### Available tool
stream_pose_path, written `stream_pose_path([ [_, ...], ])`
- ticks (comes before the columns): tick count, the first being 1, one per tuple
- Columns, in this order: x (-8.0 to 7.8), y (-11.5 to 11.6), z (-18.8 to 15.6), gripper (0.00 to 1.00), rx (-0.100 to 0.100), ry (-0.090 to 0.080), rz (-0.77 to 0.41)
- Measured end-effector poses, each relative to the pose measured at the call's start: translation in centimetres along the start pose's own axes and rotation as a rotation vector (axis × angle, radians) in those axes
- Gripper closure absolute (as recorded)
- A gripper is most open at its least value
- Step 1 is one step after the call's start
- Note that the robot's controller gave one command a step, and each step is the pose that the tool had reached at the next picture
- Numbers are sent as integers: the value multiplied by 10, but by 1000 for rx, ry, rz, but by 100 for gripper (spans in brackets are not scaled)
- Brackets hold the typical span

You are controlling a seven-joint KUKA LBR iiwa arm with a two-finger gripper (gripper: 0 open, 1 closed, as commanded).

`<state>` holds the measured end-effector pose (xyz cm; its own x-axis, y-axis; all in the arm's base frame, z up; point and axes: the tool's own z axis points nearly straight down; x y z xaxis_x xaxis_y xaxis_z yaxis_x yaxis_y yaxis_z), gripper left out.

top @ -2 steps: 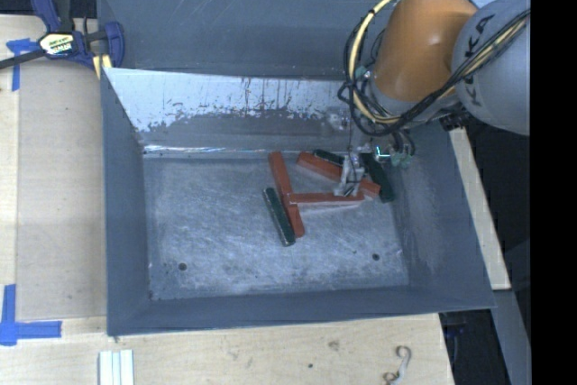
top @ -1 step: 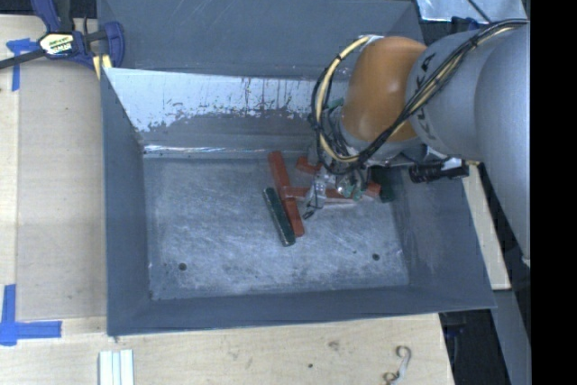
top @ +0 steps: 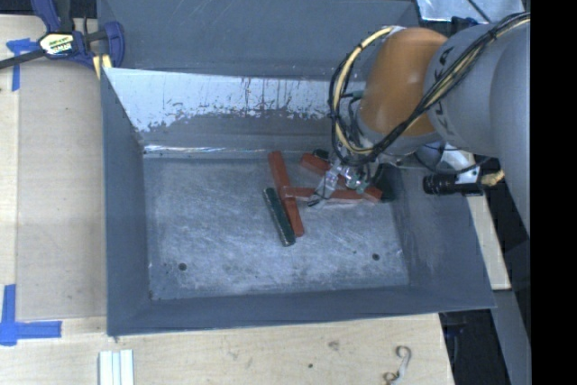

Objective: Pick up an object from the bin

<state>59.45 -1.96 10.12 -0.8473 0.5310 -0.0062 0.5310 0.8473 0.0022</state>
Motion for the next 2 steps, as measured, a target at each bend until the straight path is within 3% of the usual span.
stream_pose_path([
  [1,7,-14,-4,0,3,5,247],
  [2,24,-4,30,0,4,6,617],
])
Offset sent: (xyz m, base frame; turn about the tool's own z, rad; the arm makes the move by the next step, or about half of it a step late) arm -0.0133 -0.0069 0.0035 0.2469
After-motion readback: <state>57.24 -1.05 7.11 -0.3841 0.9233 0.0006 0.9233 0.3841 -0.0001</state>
